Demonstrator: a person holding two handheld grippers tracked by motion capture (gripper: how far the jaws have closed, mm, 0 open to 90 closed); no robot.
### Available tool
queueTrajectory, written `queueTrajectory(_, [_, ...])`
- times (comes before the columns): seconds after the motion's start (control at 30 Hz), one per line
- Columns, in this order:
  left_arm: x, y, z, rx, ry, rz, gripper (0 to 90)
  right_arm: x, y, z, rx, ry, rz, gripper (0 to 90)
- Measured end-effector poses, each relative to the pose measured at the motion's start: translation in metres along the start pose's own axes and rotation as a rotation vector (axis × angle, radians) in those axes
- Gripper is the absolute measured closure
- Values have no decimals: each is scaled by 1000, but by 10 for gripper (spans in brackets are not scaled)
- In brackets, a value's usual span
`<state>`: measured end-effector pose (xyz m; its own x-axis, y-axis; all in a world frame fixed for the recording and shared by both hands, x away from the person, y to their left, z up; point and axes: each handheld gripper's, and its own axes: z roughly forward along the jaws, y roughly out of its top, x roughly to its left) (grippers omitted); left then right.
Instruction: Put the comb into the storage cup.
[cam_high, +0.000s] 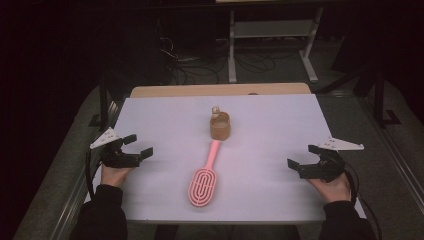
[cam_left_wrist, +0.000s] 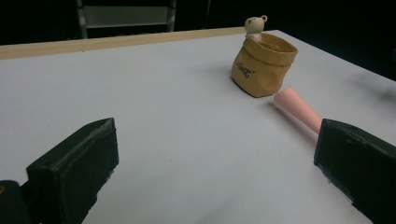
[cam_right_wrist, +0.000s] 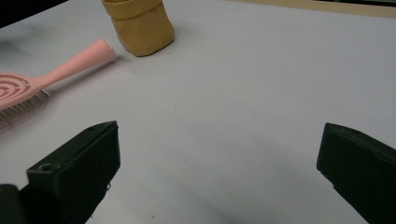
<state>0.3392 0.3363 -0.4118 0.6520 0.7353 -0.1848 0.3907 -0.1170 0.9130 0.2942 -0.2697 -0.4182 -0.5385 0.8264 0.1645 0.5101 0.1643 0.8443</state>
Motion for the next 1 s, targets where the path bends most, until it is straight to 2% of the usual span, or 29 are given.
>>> queueTrajectory(0.17, [1,0,-1,-6,0,-6,0,-1,0,-2,-12,5,3,0])
queueTrajectory(0.43, [-1,-2,-4,12,11,-3,0,-1,0,-3,-19,-5,4,0])
queueTrajectory(0.53, [-3,-2,-6,-1,-4,-16,0,-1,0,-3,-21,-2,10,0])
queueTrajectory(0.8, [-10,0,-6,14,9,20,0,2,0,-4,-21,14,-1,0])
queueTrajectory(0.87, [-11,0,-6,15,6,23,0,3,0,-5,-22,17,-3,0])
queueTrajectory(0.93, [-9,-1,-4,29,-23,10,0,4,0,-5,-23,17,-7,0])
queueTrajectory(1.0, [-9,-1,-3,36,-35,2,0,4,0,-6,-26,14,-6,0])
